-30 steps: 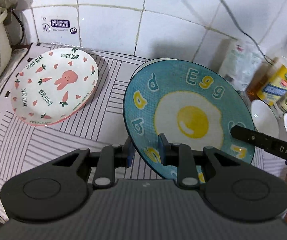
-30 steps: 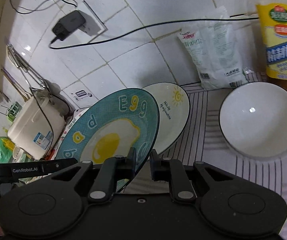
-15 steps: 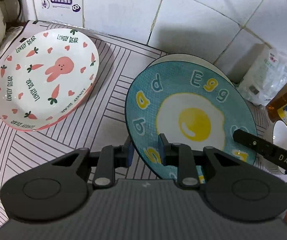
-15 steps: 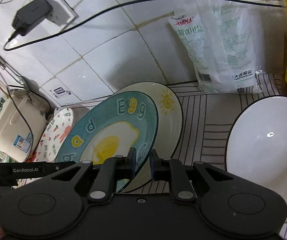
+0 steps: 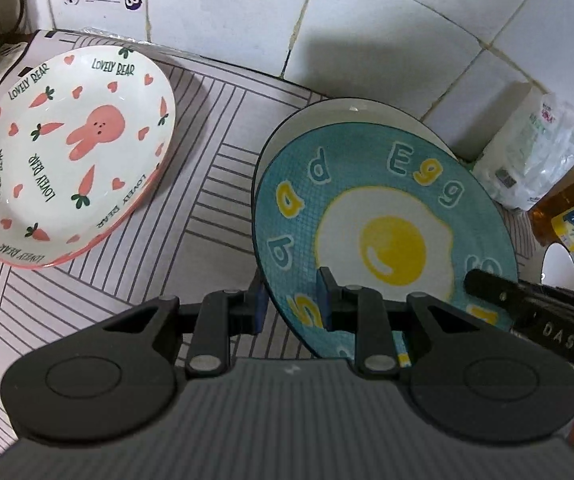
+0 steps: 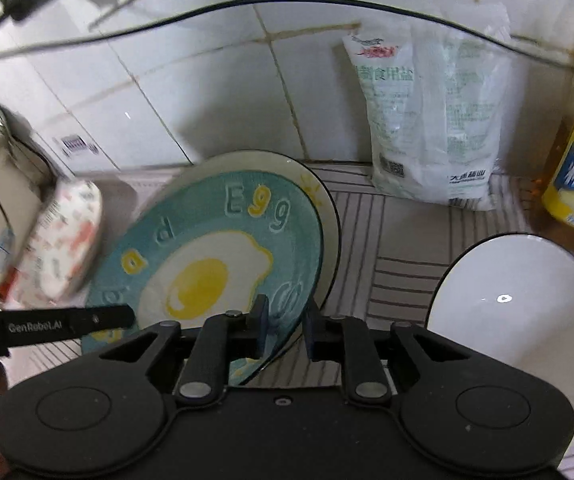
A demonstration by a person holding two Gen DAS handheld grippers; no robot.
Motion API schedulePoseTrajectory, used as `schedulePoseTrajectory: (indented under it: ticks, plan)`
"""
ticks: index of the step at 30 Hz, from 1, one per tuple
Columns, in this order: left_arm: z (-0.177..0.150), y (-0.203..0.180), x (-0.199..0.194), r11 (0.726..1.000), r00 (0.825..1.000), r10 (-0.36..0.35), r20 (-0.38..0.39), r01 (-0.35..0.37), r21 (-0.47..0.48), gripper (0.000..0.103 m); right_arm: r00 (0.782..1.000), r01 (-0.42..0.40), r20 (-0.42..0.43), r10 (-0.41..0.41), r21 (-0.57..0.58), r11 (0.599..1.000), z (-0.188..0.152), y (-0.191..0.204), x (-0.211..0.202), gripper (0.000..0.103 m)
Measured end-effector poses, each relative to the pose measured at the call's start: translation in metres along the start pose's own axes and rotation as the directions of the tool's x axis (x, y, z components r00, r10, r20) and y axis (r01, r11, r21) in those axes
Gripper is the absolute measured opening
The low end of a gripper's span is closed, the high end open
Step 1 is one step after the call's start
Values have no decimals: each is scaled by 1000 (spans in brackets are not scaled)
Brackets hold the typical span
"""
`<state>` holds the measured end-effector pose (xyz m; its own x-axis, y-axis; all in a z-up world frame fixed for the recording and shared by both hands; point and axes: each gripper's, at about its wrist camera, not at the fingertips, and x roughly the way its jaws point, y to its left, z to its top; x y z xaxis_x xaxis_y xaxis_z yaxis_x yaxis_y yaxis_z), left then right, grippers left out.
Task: Organize plates and bowls
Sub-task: 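Lift the blue egg plate with both grippers and lower it onto the white sun plate, then open both grippers and pull back from the stacked plates, then move both grippers to the pink bunny plate rim and close them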
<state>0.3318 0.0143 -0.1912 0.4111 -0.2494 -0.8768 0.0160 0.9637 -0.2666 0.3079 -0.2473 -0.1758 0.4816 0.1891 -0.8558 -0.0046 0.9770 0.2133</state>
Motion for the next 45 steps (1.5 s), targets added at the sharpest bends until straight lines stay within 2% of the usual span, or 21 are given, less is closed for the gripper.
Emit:
schedulePoseTrajectory:
  ticks: [4,7,14,19,25,32,39,44,45]
  plan:
    - [1,-2,3,1000,1000,13,-16,-13,8,23,995,73,-69,-73,-2,997,2,8,6,32]
    - [2,-4,5,1000,999,21,-25,-21,7,23,992,110,-62,-112,-31,993,2,14,8,34]
    - [13,-9,9,999,996,54,-75,-54,-1,22,991,128,-37,-129,-34,991,4,14,15,36]
    - [13,-14,10,996,993,89,-73,-90,-11,20,984,178,-13,-180,-109,978,1,22,21,36]
    - [6,-12,-7,996,996,78,-48,-79,-32,16,991,132,3,-132,-64,989,-4,13,15,34]
    - [-9,-5,-44,995,994,104,17,-104,-1,16,993,73,97,-65,-82,994,-25,17,-23,34]
    - [-33,20,-83,992,991,129,19,-129,-1,19,992,10,129,3,-101,995,-46,38,-56,34]
    - [-44,39,-109,988,986,155,67,-156,7,21,984,-57,162,73,-104,993,-60,62,-84,36]
    - [-45,45,-114,988,985,155,72,-155,8,24,981,-66,174,85,-112,991,-62,66,-88,37]
